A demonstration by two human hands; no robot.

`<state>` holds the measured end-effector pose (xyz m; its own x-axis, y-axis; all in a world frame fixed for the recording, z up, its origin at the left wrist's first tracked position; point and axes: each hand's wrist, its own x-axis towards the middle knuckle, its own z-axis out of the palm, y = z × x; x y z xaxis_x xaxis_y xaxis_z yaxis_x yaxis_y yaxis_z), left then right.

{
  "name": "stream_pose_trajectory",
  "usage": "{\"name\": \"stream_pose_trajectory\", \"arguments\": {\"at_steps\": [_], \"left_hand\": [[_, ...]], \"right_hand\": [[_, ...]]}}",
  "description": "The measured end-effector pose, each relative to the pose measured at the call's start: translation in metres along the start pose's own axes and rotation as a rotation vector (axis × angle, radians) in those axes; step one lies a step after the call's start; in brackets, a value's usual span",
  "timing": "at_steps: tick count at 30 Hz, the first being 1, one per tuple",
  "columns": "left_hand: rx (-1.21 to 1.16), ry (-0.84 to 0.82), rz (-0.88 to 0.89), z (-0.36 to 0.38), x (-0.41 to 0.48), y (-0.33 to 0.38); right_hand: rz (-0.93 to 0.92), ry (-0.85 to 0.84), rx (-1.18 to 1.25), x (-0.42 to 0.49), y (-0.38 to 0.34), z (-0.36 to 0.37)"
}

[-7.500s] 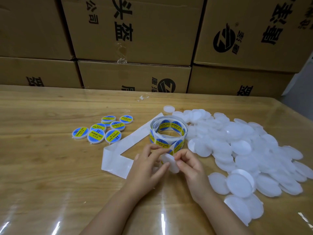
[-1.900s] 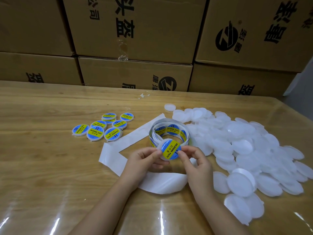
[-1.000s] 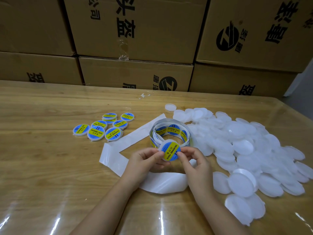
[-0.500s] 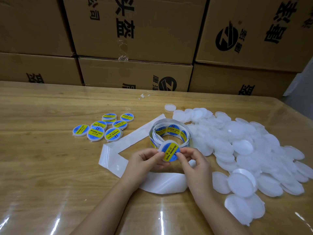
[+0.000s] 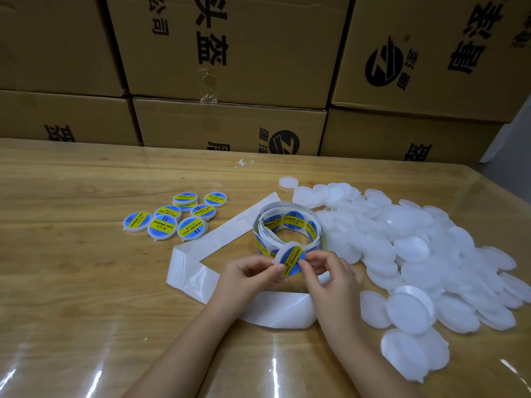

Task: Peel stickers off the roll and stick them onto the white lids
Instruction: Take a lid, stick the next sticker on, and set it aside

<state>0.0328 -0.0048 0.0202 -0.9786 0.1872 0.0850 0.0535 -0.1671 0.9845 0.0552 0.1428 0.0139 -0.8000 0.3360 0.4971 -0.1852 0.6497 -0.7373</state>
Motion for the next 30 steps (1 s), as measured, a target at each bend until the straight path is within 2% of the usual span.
{"name": "stream_pose_trajectory", "arguments": {"at_steps": [5,14,18,26,30], "left_hand": [[0.014,-0.02,0.002,-0.0009,-0.0012,0.0012],[-0.057,-0.054,-0.039,-0.0044,-0.0003,0.0039],[-0.053,-0.118,-0.049,-0.0086,0.0021,0.0025],[-0.086,-0.094,-0.056,-0.0099,0.0034,0.0027],[-0.081,-0.083,-0.06,-0.0101,0.0038,0.0017]], "right_hand": [[-0.041,0.021,-0.118,-0.0006,-0.001,0.0011],[-0.071,0.015,-0.144,-0.0004,0.0039,0.0017],[-0.208,0.008,-0.191,-0.0019,0.0011,0.0021],[-0.322,0.053,-0.167,-0.0018,0.0037,0.0048],[-0.305,0.049,-0.146,-0.0017,0.0023,0.0042]]}}
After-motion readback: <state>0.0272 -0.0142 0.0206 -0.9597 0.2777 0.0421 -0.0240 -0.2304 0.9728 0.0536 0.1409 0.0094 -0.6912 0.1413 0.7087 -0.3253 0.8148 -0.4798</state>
